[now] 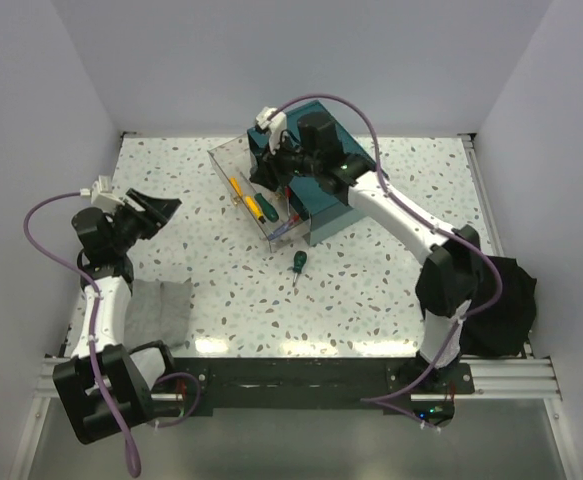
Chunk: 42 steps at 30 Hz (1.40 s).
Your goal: Sort the tools into containers
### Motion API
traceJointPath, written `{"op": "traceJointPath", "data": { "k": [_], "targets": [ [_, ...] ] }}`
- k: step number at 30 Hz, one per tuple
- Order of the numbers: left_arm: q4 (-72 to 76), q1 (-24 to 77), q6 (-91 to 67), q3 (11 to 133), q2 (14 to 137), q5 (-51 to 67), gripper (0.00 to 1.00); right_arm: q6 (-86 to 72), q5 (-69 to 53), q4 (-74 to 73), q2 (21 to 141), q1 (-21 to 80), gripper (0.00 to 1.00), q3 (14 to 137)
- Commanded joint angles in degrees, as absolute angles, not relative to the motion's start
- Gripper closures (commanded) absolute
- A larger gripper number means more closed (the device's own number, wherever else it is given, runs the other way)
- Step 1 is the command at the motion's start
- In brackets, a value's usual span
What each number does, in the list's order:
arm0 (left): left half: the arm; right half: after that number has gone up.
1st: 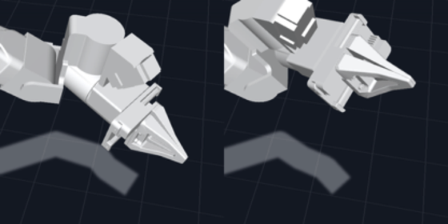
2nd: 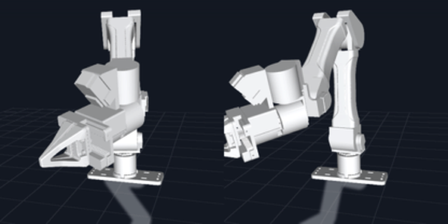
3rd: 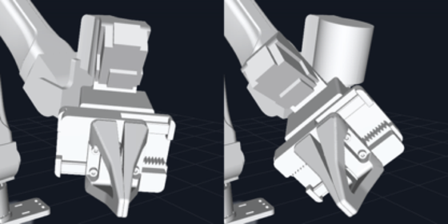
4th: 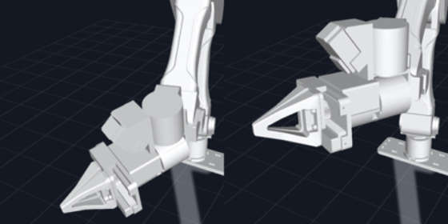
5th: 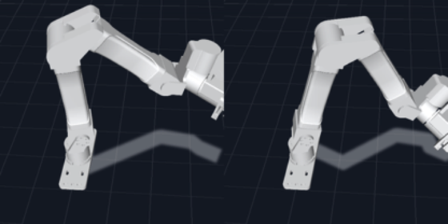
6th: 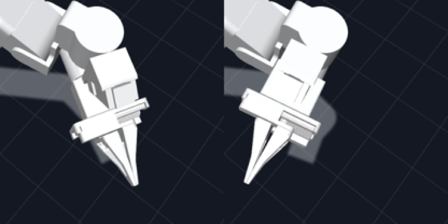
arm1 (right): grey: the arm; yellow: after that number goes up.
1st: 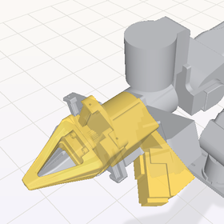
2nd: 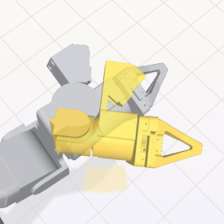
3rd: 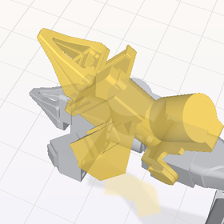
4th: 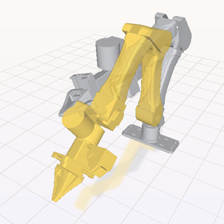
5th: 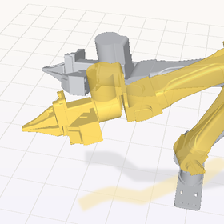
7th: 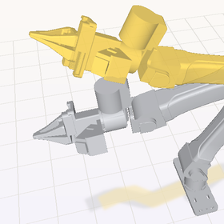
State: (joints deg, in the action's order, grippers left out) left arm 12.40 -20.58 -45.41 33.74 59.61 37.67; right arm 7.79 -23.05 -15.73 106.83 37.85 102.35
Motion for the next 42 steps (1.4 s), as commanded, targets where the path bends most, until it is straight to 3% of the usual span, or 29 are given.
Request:
{"op": "traceJointPath", "data": {
  "k": [1,3,5,6,15,22,26,33,42],
  "targets": [
    [12.83,-21.09,-44.30,35.16,57.39,37.62,0.35,0.44,-16.53,-14.41,112.23,37.62,0.68,106.07],
    [12.66,-21.09,-44.21,34.81,57.04,37.71,0.35,0.35,-14.69,-14.33,112.33,37.71,0.50,106.78],
    [12.92,-21.27,-44.21,34.37,56.69,37.62,0.35,-0.97,-12.40,-13.45,110.40,37.70,0.23,106.09],
    [13.09,-21.27,-44.47,34.19,56.69,37.62,0.35,-0.71,-12.31,-12.93,109.43,37.71,0.20,105.47],
    [14.60,-21.53,-45.44,33.83,58.27,37.00,0.35,11.93,-23.99,-13.79,88.96,37.88,0.22,84.92],
    [15.47,-21.97,-44.56,38.31,64.50,37.44,0.35,56.01,-30.67,-31.43,76.03,38.67,0.28,63.21],
    [15.56,-21.97,-44.22,39.55,65.92,37.97,0.36,81.00,-26.02,-44.37,75.85,40.52,0.26,59.60],
    [15.91,-22.15,-44.21,36.13,61.54,37.35,0.35,107.63,-22.06,-42.72,81.37,40.87,0.23,58.00],
    [17.04,-22.41,-45.96,32.61,55.99,37.71,0.35,111.26,-20.57,-41.75,98.95,45.44,0.25,70.39]
  ]
}}
